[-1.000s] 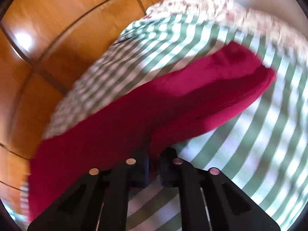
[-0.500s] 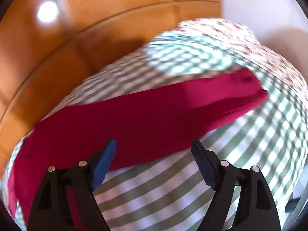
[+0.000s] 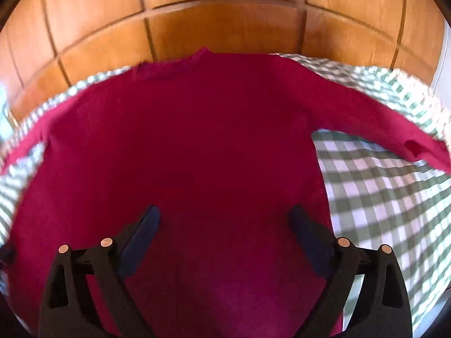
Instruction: Fold small clothes
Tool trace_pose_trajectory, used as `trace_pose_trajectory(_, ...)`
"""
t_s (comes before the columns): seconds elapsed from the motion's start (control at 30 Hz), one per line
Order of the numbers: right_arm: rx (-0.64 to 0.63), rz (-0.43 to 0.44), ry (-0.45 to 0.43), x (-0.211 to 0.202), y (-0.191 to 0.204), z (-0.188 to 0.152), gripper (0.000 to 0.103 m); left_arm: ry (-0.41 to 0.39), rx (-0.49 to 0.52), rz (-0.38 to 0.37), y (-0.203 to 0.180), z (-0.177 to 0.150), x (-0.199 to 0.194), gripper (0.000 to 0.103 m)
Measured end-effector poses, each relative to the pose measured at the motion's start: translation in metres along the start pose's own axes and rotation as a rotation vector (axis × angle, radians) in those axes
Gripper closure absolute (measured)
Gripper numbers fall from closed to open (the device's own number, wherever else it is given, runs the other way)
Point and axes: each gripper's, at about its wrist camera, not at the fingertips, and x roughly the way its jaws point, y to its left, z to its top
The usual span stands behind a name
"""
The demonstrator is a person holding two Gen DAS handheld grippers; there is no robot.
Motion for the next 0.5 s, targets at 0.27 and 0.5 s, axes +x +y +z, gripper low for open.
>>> trace_pose_trajectory(0.27, -0.016, 0.061, -0.1, -0.012, -0.027, -0.04, 0.004, 0.014, 0.018, -0.025, 0.003, -0.015, -0.015, 0.089)
trace_pose_trajectory(0.5, -0.045, 0.075, -0.053, -0.024, -0.028, -0.046, 0.004, -0.101, 0.058, -0.058, -0.016, 0.027, -0.034, 0.067)
